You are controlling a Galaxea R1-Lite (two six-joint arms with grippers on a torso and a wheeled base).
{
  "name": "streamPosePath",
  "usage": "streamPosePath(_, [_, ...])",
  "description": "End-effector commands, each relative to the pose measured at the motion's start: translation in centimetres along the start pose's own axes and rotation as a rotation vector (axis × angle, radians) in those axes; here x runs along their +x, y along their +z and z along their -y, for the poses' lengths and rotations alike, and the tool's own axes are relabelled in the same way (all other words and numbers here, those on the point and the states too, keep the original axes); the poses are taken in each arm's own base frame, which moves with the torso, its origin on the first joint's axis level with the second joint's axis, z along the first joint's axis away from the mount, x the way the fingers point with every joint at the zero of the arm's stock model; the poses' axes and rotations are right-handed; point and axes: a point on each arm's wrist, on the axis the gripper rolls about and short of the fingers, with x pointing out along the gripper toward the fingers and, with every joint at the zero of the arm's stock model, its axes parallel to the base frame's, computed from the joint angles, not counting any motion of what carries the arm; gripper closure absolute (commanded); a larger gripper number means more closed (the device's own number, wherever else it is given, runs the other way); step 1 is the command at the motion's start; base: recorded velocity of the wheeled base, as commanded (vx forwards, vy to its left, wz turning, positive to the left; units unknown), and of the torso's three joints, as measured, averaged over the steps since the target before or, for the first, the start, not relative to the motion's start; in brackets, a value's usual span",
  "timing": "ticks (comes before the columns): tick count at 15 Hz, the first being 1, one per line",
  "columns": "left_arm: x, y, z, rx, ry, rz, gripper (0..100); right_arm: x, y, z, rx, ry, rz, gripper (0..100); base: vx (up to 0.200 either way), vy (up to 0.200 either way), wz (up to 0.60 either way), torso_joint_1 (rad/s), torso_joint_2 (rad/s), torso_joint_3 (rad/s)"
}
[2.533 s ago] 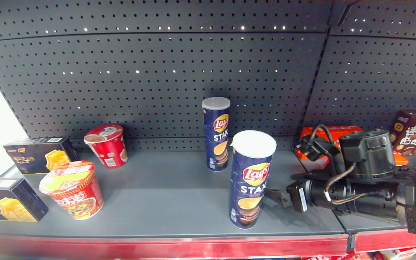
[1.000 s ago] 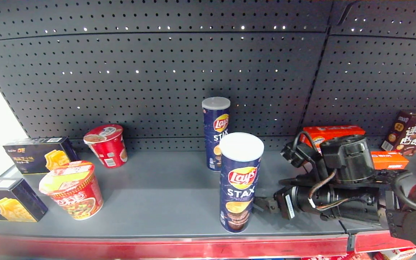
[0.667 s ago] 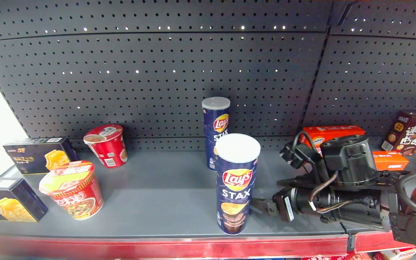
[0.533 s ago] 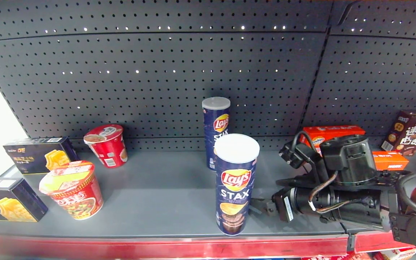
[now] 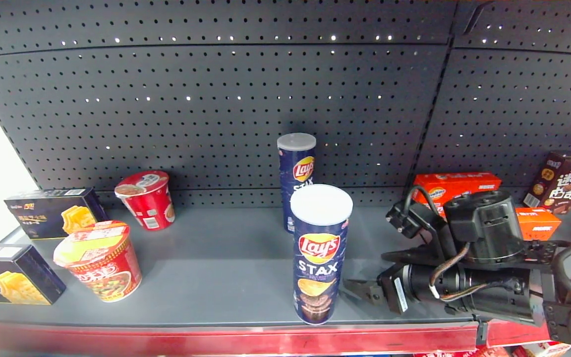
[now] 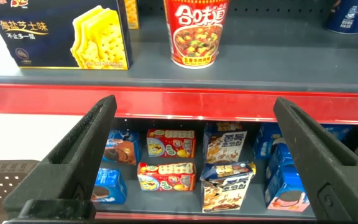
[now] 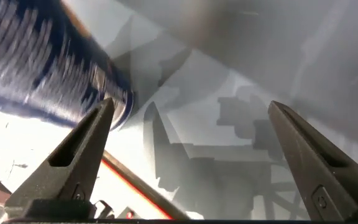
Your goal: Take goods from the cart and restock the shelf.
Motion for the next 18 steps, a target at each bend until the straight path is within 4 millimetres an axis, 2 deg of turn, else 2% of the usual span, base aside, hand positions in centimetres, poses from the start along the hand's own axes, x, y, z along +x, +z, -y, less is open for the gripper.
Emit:
streamPosePath(1, [0.0,0.0,0.0,0.0,0.001,0.0,0,-1.3,-0.2,-0.2,-0.003,0.01,0.016,0,0.0,0.0,0.0,0.0,0.0,0.0])
streamPosePath(6, [0.0,0.0,0.0,0.0,0.001,0.0,0,-1.3,-0.1,-0.6,-0.012,0.028,0.017,0,0.0,0.0,0.0,0.0,0.0,0.0])
streamPosePath(13, [0.0,0.0,0.0,0.0,0.001,-0.002,0,0.7,0.7,-1.3,-0.023,0.047,0.015,0,0.0,0.0,0.0,0.0,0.0,0.0])
streamPosePath(18, [0.0,0.0,0.0,0.0,0.001,0.0,0,1.3,0.9,-1.3,-0.023,0.047,0.013,0,0.0,0.0,0.0,0.0,0.0,0.0])
